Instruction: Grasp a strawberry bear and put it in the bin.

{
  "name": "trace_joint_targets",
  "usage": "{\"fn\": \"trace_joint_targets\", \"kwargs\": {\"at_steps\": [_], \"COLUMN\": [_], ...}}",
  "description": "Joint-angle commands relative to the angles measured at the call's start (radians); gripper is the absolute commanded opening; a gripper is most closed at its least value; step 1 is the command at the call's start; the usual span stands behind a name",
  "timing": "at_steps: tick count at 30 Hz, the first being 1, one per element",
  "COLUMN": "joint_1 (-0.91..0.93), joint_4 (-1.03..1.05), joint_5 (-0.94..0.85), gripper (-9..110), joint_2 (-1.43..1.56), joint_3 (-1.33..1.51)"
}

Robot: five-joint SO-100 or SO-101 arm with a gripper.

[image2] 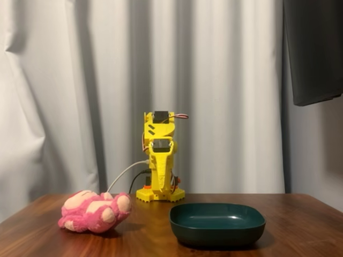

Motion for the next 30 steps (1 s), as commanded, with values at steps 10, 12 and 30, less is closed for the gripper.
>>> {"fn": "trace_joint_targets", "kwargs": {"at_steps": [10, 12, 30], "joint_1": [-0.003, -0.003, -0.003], "joint_4": [0.008, 0.008, 0.008], "joint_5": [0.011, 0.011, 0.011], "gripper": [0, 0, 3], "joint_2": [0.029, 0.029, 0.029], "joint_3": [-0.018, -0.018, -0.018]}}
